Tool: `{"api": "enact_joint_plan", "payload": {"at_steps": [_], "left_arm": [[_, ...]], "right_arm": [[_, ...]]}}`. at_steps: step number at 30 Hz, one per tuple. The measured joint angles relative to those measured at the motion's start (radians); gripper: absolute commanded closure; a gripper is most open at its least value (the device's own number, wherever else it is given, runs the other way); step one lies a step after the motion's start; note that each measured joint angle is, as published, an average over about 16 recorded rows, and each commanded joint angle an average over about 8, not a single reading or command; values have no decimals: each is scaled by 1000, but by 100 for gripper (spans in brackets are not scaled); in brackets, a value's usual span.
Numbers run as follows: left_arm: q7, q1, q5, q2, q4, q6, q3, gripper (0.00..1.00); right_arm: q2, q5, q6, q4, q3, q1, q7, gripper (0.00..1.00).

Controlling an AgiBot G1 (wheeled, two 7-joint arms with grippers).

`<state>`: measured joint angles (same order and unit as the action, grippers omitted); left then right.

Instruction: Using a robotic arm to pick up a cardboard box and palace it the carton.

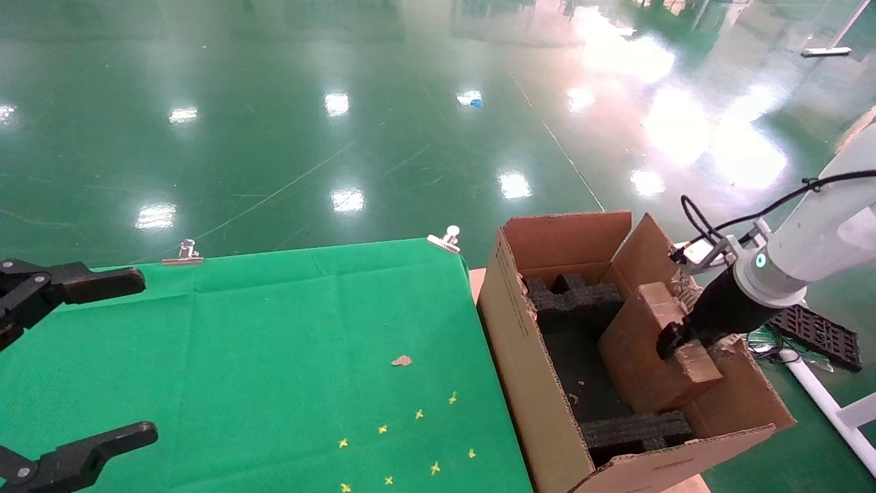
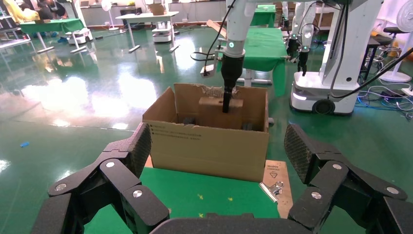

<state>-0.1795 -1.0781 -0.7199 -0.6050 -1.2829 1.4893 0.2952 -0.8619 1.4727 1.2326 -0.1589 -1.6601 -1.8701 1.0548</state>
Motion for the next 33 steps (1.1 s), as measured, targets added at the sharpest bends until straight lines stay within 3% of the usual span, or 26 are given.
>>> {"api": "enact_joint_plan", "payload": {"at_steps": [12,24,33], "left_arm": [[0,0,0,0,0,0,1,0],[1,0,1,1,0,-1,1,0],[1,0,1,1,1,-1,2,0]], "right_arm": [[1,2,21,-11,10,-163,-76,0],[78,-45,22,-126,65,-394,-162,0],[127,-101,12,-214,148,-394,-191,0]]}}
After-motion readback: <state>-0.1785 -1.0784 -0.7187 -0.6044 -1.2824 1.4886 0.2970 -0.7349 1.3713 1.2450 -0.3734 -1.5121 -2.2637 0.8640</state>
